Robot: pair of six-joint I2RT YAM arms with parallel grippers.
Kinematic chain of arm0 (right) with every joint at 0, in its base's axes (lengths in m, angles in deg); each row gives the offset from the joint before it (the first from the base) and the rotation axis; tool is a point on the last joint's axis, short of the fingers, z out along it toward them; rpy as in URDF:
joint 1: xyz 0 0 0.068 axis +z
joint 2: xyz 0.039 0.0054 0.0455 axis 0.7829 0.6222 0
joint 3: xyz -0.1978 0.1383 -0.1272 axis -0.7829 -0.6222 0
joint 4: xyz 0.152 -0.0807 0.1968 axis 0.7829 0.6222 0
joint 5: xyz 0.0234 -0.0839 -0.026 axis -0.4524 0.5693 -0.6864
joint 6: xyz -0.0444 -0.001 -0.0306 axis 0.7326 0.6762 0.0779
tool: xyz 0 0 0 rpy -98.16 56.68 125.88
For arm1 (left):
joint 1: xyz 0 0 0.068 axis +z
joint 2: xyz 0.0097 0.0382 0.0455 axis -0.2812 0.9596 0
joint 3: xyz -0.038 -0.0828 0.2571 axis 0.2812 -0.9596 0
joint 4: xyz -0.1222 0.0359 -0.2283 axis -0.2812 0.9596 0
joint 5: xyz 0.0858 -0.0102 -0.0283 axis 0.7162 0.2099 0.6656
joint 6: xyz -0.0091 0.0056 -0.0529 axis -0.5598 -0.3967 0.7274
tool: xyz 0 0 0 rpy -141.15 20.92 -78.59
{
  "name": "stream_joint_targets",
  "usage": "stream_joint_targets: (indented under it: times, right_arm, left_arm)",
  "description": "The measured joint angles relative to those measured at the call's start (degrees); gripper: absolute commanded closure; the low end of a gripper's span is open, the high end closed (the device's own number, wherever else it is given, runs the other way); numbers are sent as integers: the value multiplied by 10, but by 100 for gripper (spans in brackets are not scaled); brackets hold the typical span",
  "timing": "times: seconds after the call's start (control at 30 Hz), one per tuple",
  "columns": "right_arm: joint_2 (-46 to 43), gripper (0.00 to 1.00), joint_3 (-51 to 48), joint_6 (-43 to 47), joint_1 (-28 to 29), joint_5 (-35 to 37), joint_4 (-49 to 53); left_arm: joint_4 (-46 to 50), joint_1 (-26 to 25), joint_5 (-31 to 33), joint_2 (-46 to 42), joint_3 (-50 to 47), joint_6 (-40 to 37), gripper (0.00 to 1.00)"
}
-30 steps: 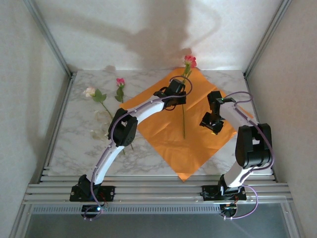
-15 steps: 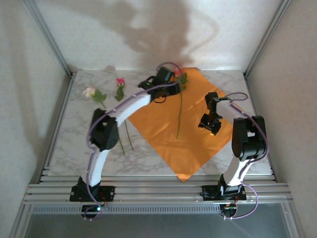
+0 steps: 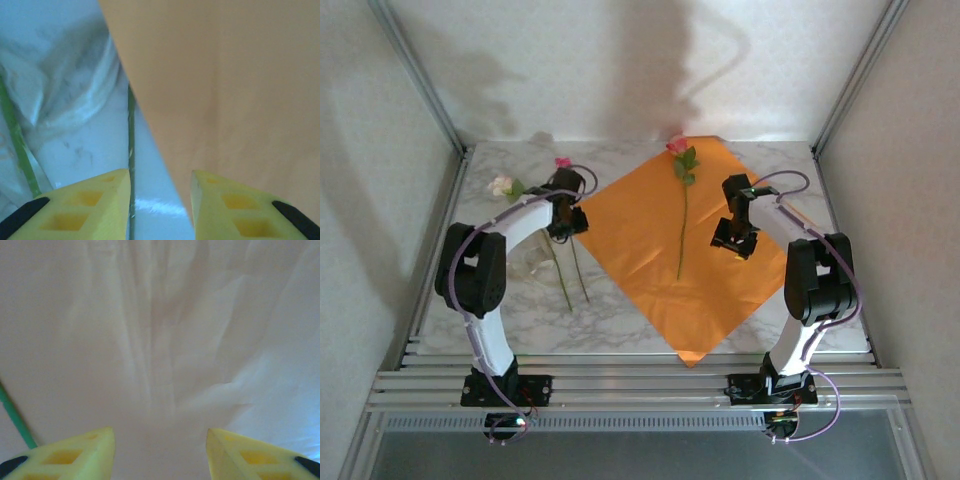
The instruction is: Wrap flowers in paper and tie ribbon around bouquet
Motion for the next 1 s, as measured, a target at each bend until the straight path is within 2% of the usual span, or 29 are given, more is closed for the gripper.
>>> stream_joint_targets:
  times: [0.13,0.3,0.67,0.8,1.0]
  right_arm:
    - [0,49,2,2,0,0,1]
    - [0,49,4,3,0,0,6]
    - [0,49,4,4,0,0,13]
    - [0,49,4,4,0,0,13]
    - [0,49,4,4,0,0,13]
  left_arm:
    - [-1,-9,8,0,-29,-21,60]
    - [-19,-8,20,10,-40,-33,64]
    - [-72,-8,52,15,-65,-54,100]
    - [-73,-10,71,10,-70,-60,100]
    - [-28,-10,151,-28,-69,-74,100]
